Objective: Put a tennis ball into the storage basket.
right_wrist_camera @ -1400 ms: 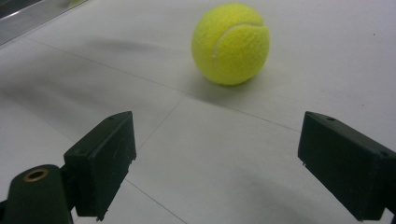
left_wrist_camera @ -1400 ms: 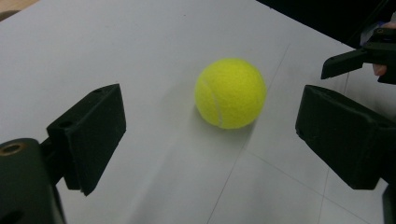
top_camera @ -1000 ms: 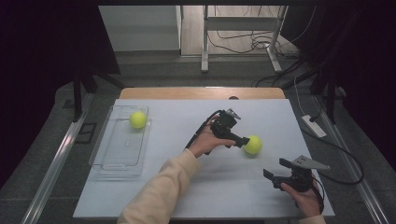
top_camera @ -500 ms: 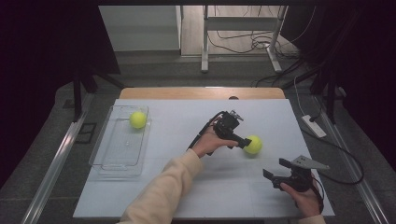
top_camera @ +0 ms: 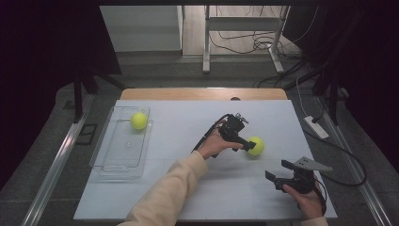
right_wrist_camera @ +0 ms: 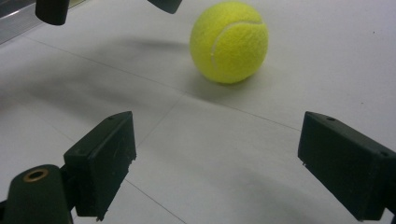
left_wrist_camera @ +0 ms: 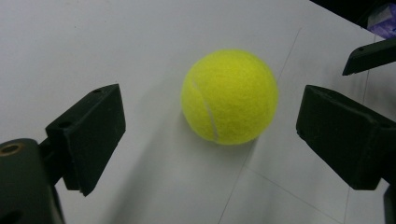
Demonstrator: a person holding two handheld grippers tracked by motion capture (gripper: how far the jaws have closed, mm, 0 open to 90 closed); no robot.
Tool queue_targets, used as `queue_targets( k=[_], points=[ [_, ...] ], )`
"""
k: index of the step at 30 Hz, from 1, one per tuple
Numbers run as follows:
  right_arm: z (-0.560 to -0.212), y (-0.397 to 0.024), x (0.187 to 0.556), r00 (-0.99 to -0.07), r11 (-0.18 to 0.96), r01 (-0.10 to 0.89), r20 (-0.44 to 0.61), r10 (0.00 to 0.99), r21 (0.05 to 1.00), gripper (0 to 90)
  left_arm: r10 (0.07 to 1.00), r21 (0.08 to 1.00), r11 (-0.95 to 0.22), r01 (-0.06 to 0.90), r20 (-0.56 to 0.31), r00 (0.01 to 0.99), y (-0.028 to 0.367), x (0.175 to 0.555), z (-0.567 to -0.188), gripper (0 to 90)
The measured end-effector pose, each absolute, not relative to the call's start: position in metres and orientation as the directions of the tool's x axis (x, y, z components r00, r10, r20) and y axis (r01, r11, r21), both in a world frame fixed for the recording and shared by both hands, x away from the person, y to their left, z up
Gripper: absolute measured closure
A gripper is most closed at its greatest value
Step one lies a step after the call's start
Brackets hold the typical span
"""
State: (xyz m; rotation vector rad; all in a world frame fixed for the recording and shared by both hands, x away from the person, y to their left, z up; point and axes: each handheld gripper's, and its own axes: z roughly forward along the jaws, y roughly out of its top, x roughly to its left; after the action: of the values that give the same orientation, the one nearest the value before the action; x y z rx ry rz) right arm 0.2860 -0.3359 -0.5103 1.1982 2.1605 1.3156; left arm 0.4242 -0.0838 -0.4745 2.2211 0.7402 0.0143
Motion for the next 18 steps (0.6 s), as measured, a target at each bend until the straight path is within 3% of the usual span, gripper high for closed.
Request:
queue_targets(
  k=[18],
  points=[
    [-0.511,-0.336,0.286,-0.586,0.215,0.486,0.134,0.799,0.847,11.1,0.505,0.67,-0.538,0.512,-0.231,0.832,-0.1,0.429,-0.484,8.5]
  ],
)
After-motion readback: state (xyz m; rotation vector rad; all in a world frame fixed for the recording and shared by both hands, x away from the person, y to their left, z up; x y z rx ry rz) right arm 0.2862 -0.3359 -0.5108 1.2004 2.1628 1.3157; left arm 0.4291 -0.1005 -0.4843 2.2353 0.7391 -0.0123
